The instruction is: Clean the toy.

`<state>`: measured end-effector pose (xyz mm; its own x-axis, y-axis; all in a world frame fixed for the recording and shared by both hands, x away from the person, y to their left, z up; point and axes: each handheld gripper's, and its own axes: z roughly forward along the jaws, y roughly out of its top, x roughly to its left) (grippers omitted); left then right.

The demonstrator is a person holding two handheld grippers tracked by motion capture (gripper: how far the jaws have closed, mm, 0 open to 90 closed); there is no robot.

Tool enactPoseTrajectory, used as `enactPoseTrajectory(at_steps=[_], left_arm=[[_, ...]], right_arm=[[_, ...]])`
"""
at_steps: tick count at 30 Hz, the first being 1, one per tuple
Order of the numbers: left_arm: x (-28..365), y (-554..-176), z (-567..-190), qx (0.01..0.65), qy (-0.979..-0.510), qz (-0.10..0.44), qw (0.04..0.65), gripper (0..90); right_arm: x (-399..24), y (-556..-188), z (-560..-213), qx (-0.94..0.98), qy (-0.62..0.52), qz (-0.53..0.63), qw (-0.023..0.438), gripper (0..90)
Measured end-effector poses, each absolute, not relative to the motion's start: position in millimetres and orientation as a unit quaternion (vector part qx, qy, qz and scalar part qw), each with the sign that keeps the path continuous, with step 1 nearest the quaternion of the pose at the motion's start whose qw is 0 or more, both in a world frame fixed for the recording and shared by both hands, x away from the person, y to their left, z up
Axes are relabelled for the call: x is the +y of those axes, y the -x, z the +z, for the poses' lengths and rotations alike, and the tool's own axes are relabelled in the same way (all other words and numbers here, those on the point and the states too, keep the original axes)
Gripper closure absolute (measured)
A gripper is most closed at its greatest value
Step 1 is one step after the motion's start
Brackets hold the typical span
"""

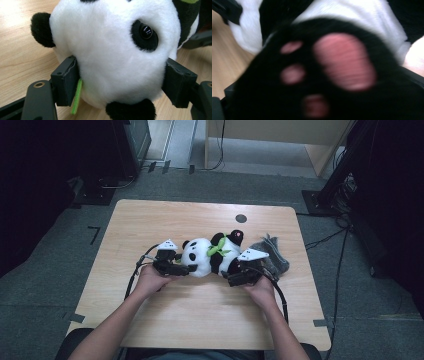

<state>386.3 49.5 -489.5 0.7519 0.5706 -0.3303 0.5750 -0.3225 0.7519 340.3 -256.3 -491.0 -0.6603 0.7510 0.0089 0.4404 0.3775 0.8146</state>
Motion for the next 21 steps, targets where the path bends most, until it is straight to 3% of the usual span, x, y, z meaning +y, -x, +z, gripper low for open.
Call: enactPoseTrajectory(at_steps=[8, 15, 21], left_arm=[[48, -387, -487, 0.356, -0.812, 0.004, 0.462, 24.7], [47, -388, -482, 0.346, -0.810, 0.042, 0.472, 14.7], [64, -383, -456, 0.307, -0.799, 0.055, 0.513, 16.2]], right_arm=[[-257, -341, -489, 0.804, -0.378, 0.417, 0.192, 13.5], [-254, -342, -477, 0.795, -0.409, 0.409, 0.181, 37.7], [-254, -344, -451, 0.792, -0.423, 0.406, 0.171, 41.8]])
